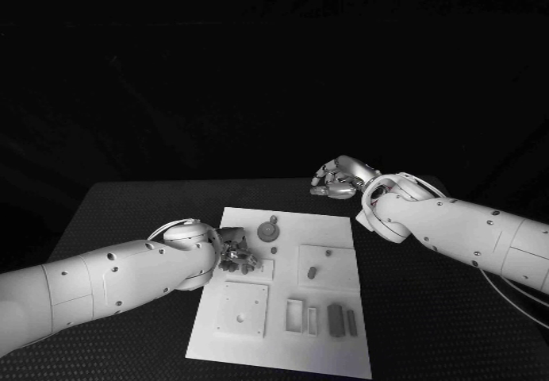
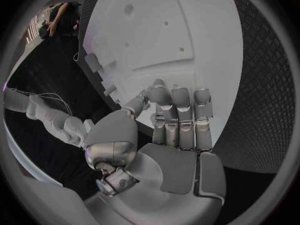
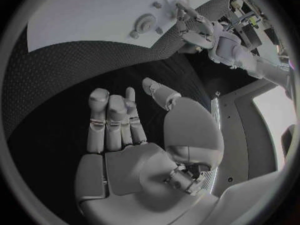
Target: Assemble the parts on the task board
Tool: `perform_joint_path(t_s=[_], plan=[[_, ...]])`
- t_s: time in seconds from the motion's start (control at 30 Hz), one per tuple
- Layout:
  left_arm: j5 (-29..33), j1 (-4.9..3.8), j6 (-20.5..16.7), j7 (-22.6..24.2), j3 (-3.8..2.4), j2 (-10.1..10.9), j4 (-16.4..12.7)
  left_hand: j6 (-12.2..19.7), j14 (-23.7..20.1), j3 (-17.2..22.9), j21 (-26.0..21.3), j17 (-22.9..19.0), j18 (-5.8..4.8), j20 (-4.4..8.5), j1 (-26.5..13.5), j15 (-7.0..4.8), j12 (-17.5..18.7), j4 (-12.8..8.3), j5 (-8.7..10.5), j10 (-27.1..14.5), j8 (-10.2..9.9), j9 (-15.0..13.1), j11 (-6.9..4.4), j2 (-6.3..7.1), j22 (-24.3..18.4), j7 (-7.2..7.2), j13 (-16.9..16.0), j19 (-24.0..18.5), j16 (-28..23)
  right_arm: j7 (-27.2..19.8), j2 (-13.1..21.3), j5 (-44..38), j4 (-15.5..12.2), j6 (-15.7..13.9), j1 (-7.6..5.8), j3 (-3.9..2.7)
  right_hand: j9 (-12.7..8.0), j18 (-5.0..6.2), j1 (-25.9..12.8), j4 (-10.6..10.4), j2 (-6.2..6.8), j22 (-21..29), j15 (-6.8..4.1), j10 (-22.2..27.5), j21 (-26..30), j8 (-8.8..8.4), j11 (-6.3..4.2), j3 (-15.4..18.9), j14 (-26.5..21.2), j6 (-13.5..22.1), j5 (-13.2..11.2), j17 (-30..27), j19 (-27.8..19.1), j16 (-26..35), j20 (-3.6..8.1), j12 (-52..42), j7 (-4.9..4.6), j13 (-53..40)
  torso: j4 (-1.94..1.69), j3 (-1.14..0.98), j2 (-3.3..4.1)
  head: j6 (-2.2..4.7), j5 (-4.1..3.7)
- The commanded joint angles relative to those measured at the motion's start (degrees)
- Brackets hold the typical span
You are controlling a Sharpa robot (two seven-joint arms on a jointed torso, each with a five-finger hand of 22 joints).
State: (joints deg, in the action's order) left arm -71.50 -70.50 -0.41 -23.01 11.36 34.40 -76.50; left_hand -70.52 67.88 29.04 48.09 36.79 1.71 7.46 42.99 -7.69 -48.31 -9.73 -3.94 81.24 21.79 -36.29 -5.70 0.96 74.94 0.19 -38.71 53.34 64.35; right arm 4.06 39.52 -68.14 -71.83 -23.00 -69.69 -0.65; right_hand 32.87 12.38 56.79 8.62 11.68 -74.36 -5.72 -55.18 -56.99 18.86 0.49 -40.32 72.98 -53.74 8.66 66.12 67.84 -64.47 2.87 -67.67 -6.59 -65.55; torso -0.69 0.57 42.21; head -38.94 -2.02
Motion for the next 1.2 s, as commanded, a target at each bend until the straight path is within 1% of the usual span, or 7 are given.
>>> perform_joint_path(t_s=[0.03, 0.23, 0.67, 0.83, 0.93, 1.13, 1.2], plan=[[0.55, 0.23, 1.03, 0.45, 0.09, -0.31, -0.18, 0.33, -0.35, -0.05, -0.35, -0.09, -0.43, 5.74, -0.15, -0.22, -0.22, 0.52, 0.4, 0.03, 0.13, -0.09, -0.23, 0.57, 1.04, -0.06, 0.06, -0.07, 0.29, -0.19, 0.03, -0.06, -0.09, 0.59, 0.0, -0.03, 0.05, 2.62, -0.1, -0.05, -0.3, -0.04, 0.12, 0.45, 0.33, -0.39, 0.1, 0.35, -0.34, -0.02, 0.21, -0.05, 0.01, 0.28, 0.2, -0.06, -0.3, 0.08, -0.02, 0.03, 0.0, 0.02, -0.03], [0.55, 0.23, 1.11, 0.35, 0.09, -0.32, -0.07, 0.33, -0.37, -0.11, -0.37, -0.18, -0.41, 5.78, -0.44, -0.26, -0.26, 0.92, 0.59, 0.02, 0.13, -0.12, -0.24, 1.12, 1.04, -0.07, 0.11, -0.07, 0.37, -0.19, 0.03, -0.06, -0.07, 0.6, 0.0, -0.03, 0.06, 2.62, -0.11, -0.06, -0.31, -0.04, 0.12, 0.45, 0.34, -0.39, 0.1, 0.35, -0.34, -0.02, 0.22, -0.05, 0.01, 0.28, 0.19, -0.07, -0.3, 0.09, -0.03, 0.03, -0.01, -0.01, -0.04], [0.68, 0.23, 0.45, 0.3, 0.08, -0.37, 0.17, 0.54, -0.6, -0.57, -0.41, -0.44, -0.24, 5.9, -2.5, -0.38, -0.41, 3.44, 1.16, -0.09, 0.29, -0.51, -0.29, 4.66, 0.99, -0.12, 0.21, -0.11, 0.75, -0.21, -0.02, -0.03, -0.03, 0.58, 0.0, -0.03, 0.08, 2.62, -0.15, -0.08, -0.31, -0.04, 0.12, 0.44, 0.35, -0.4, 0.1, 0.37, -0.33, -0.03, 0.24, -0.06, 0.02, 0.29, 0.18, -0.09, -0.3, 0.11, 0.02, 0.0, -0.02, -0.06, -0.01], [0.68, 0.23, 0.07, 0.31, 0.05, -0.26, 0.21, 0.65, -0.71, -0.27, -0.46, -0.6, -0.15, 5.95, -3.69, -0.45, -0.45, 5.7, 1.15, -0.13, 0.36, -0.72, -0.33, 6.44, 0.97, -0.15, 0.28, -0.17, 0.91, -0.22, -0.04, -0.02, 0.01, 0.59, 0.0, -0.03, 0.09, 2.62, -0.16, -0.09, -0.31, -0.04, 0.12, 0.43, 0.35, -0.41, 0.1, 0.38, -0.33, -0.04, 0.25, -0.07, 0.02, 0.29, 0.18, -0.09, -0.3, 0.13, 0.0, 0.01, -0.01, -0.02, -0.03], [0.7, 0.22, -0.03, 0.35, -0.11, -0.06, 0.09, 0.94, -0.97, -3.45, -0.38, -0.63, -0.07, 5.98, -4.2, -0.48, -0.59, 4.17, 1.15, -0.31, 0.51, -1.11, -0.34, 5.0, 1.1, -0.16, 0.2, -0.64, 1.19, -0.22, -0.04, -0.01, 0.06, 0.57, 0.0, -0.03, 0.1, 2.62, -0.17, -0.1, -0.31, -0.04, 0.12, 0.43, 0.35, -0.41, 0.1, 0.38, -0.32, -0.04, 0.26, -0.07, 0.03, 0.29, 0.18, -0.1, -0.3, 0.13, 0.0, 0.01, -0.02, 0.01, -0.04], [2.55, 0.19, -0.15, 0.32, -0.5, 0.64, -0.34, 1.05, -1.05, -4.21, -0.41, -0.73, -0.01, 6.02, -4.37, -0.55, -0.57, 3.87, 1.15, -0.38, 0.47, -1.17, -0.37, 5.34, 1.04, -0.18, 0.24, -0.68, 1.2, -0.23, 0.05, 0.0, 0.16, 0.53, 0.01, -0.03, 0.11, 2.62, -0.19, -0.11, -0.3, -0.04, 0.12, 0.43, 0.36, -0.42, 0.09, 0.39, -0.32, -0.04, 0.27, -0.07, 0.03, 0.3, 0.17, -0.1, -0.3, 0.15, -0.04, 0.01, -0.05, 0.07, -0.14], [3.05, 0.17, -0.34, 0.3, -1.07, 0.71, -0.48, 1.09, -1.08, -4.32, -0.43, -0.76, 0.01, 6.03, -4.33, -0.57, -0.55, 3.78, 1.15, -0.4, 0.46, -1.18, -0.37, 5.49, 1.02, -0.18, 0.26, -0.7, 1.19, -0.24, 0.04, 0.01, 0.22, 0.53, 0.01, -0.03, 0.11, 2.62, -0.2, -0.12, -0.3, -0.04, 0.12, 0.43, 0.36, -0.42, 0.1, 0.4, -0.32, -0.04, 0.27, -0.08, 0.03, 0.3, 0.17, -0.1, -0.3, 0.15, -0.05, 0.0, -0.06, 0.09, -0.14]])
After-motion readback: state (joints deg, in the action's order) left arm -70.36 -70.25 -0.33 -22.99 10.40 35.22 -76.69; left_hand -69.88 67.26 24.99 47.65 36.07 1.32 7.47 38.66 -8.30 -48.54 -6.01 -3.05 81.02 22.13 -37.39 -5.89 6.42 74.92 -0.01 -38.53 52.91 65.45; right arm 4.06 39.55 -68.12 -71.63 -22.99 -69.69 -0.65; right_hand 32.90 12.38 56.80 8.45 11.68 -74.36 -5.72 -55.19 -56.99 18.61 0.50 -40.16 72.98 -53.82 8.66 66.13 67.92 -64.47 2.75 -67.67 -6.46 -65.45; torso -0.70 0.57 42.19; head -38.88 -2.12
